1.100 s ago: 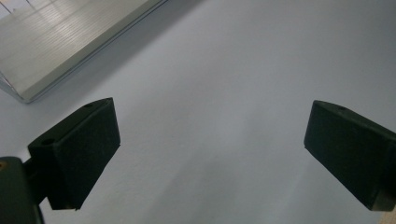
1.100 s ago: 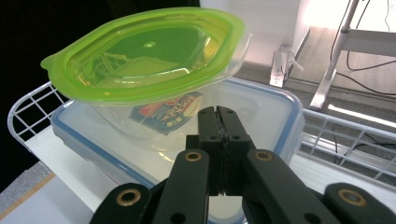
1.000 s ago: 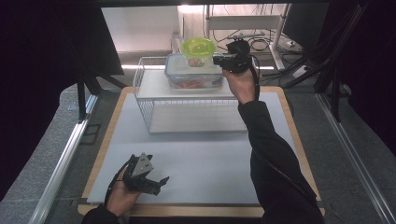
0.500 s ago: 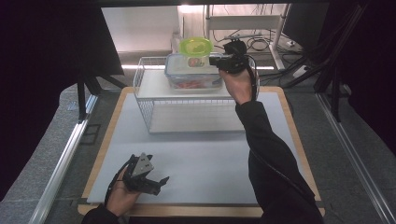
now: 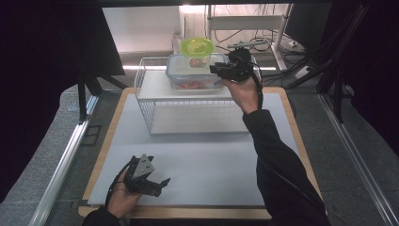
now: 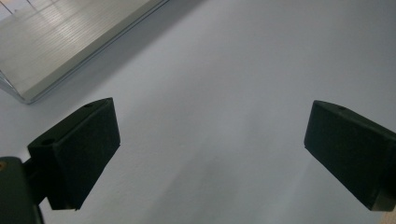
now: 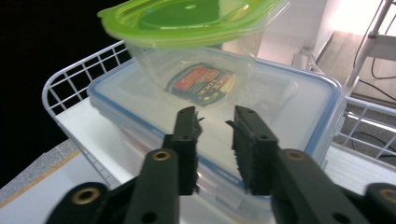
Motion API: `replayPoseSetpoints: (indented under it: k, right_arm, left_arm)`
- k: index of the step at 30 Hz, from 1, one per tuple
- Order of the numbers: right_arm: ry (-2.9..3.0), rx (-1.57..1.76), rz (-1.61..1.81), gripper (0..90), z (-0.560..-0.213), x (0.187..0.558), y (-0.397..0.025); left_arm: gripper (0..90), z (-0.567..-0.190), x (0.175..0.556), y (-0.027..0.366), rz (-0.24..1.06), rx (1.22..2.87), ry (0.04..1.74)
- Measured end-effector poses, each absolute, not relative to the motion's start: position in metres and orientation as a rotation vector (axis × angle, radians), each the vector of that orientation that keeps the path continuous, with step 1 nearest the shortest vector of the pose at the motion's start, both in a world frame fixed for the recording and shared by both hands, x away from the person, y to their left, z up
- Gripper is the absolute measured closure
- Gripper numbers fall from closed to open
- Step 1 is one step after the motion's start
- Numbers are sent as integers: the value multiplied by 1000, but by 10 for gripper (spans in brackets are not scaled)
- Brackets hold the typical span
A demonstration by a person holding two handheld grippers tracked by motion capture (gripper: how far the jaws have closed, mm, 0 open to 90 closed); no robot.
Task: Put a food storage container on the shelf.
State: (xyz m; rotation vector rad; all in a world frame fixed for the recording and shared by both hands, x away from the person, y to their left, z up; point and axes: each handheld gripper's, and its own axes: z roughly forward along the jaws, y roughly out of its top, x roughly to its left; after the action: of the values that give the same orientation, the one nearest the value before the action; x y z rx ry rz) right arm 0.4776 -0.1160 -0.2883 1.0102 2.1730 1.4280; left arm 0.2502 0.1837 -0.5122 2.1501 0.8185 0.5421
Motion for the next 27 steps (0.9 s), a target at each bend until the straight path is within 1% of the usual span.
replayPoseSetpoints:
  k: [3,8,17,27]
  right_arm:
    - [2185,992,1437,596,-291,471,-120]
    - [2216,950,1428,498,-294,456,-126]
    - [2240,905,1407,388,-304,432,-136]
    - [2285,876,1383,256,-326,411,-147]
  left_arm:
    - [33,-512,250,183,545,2153,817]
    - [32,-512,250,183,547,2153,817]
    - [31,-512,250,182,548,2154,816]
    - [30,-513,250,182,549,2160,814]
